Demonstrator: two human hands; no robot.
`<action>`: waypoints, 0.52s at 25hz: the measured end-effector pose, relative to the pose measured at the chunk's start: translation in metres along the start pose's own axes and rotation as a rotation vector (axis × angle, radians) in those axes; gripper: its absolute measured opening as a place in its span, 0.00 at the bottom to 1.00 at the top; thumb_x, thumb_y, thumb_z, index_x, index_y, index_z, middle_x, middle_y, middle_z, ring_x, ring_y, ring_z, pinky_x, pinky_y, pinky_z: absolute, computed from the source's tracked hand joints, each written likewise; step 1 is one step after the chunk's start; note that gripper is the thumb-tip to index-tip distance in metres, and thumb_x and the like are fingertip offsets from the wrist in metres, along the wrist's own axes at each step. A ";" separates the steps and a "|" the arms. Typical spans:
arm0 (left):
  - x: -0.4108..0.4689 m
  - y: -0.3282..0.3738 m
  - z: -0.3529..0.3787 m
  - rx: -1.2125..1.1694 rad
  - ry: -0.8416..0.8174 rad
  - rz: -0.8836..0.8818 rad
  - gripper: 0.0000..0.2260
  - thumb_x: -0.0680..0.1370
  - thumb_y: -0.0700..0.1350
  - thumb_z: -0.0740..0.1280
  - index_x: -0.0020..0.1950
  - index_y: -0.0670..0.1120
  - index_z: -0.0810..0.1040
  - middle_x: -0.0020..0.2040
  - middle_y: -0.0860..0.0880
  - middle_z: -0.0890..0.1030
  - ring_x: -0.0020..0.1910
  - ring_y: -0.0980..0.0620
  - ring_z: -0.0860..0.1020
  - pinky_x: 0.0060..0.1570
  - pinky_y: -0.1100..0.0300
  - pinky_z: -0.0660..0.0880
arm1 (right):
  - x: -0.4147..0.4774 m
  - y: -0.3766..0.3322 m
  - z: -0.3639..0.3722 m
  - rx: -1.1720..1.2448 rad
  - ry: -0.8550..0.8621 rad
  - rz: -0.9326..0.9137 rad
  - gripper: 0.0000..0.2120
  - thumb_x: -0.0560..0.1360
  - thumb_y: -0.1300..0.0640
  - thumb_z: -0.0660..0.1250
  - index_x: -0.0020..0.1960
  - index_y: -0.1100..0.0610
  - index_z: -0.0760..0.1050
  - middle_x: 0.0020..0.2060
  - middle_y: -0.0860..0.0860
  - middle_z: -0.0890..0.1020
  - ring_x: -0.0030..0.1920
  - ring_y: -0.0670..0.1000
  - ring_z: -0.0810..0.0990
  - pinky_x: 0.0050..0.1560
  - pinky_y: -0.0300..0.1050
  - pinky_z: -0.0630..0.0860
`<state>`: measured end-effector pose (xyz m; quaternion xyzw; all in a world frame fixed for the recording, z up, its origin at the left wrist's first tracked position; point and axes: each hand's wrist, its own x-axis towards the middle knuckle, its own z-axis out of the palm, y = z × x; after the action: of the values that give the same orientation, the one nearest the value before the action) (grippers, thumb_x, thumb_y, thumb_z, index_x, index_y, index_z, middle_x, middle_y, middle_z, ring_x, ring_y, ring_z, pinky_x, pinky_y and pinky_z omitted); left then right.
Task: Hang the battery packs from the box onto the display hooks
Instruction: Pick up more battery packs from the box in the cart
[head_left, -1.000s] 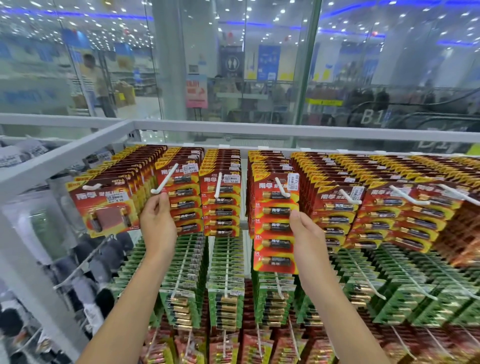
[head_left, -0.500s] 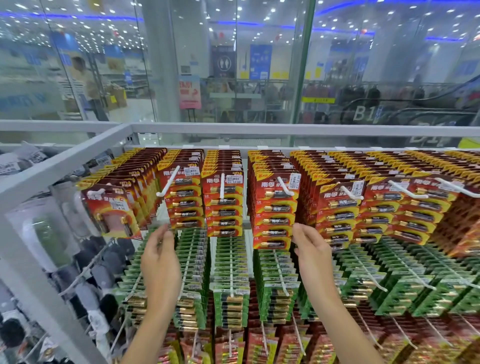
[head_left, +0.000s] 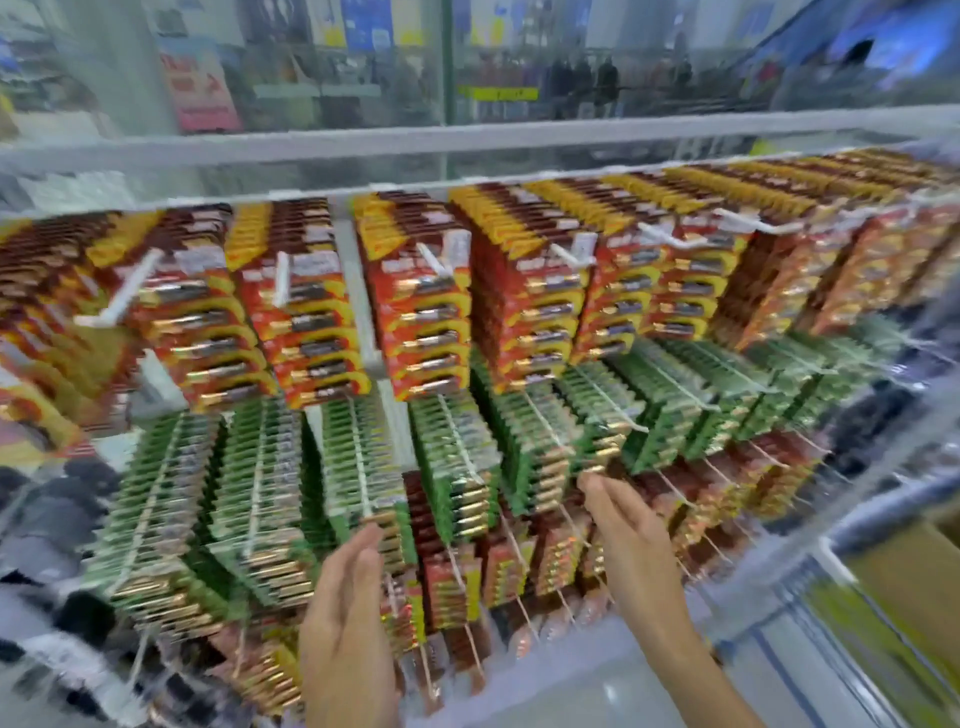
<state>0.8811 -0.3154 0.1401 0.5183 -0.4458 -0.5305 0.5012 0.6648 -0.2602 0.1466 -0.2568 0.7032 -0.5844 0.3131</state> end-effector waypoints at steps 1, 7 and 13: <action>-0.006 -0.011 0.010 0.015 -0.043 -0.030 0.14 0.78 0.60 0.67 0.59 0.57 0.84 0.62 0.56 0.83 0.63 0.53 0.79 0.70 0.45 0.72 | -0.005 0.009 -0.015 -0.001 0.029 0.034 0.12 0.83 0.43 0.63 0.62 0.45 0.79 0.57 0.37 0.80 0.56 0.33 0.76 0.50 0.30 0.69; -0.047 -0.089 0.113 0.099 -0.318 -0.133 0.06 0.83 0.46 0.68 0.53 0.54 0.85 0.60 0.48 0.85 0.61 0.46 0.79 0.50 0.70 0.77 | -0.030 0.065 -0.143 0.020 0.311 0.149 0.05 0.83 0.52 0.65 0.50 0.45 0.78 0.44 0.37 0.81 0.47 0.38 0.78 0.45 0.26 0.70; -0.133 -0.135 0.250 0.195 -0.641 -0.052 0.08 0.82 0.32 0.65 0.52 0.40 0.83 0.40 0.67 0.85 0.42 0.70 0.81 0.47 0.78 0.72 | -0.065 0.110 -0.306 -0.026 0.650 0.229 0.06 0.83 0.52 0.66 0.48 0.46 0.79 0.47 0.41 0.83 0.48 0.34 0.79 0.50 0.35 0.70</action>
<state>0.6177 -0.1814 0.0364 0.3818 -0.6161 -0.6338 0.2700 0.4823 0.0093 0.0847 0.0196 0.7978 -0.5877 0.1332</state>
